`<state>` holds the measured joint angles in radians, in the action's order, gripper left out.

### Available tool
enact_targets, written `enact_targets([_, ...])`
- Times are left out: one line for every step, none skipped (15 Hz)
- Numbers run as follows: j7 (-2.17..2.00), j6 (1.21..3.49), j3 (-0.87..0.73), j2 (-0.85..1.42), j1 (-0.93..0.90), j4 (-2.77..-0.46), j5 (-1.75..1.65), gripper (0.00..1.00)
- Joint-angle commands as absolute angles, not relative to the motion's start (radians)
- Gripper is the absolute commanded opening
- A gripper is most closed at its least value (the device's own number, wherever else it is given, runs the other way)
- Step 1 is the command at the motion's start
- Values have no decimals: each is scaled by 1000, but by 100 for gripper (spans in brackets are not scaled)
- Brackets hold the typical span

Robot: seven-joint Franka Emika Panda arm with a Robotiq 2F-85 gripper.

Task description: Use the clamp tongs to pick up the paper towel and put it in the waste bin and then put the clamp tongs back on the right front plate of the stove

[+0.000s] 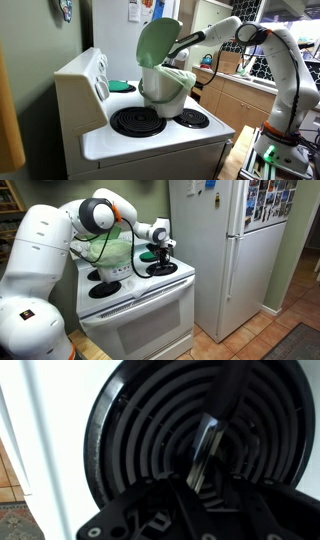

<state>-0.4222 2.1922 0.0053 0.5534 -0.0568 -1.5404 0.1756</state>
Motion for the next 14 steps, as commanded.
enact_targets([-429,2150,-3,582,-60,-1517,183,8])
enact_targets([-433,2149,-4,575,-62,-1521,179,6])
enact_targets([-439,2147,-8,569,-65,-1525,173,7])
enact_targets([-449,2145,-13,554,-71,-1537,163,5])
enact_targets([-455,2148,-16,545,-76,-1548,157,7])
enact_targets([-464,2146,-19,538,-83,-1557,149,11])
enact_targets([-469,2143,-22,535,-90,-1564,139,13])
enact_targets([-476,2137,-24,533,-96,-1567,130,14])
enact_targets([-481,2130,-25,534,-104,-1570,120,14])
enact_targets([-486,2122,-28,534,-111,-1571,108,14])
enact_targets([-489,2115,-28,533,-116,-1573,98,17])
enact_targets([-493,2110,-29,531,-119,-1575,89,23])
enact_targets([-495,2106,-30,527,-122,-1578,81,24])
enact_targets([-496,2104,-30,526,-123,-1579,77,26])
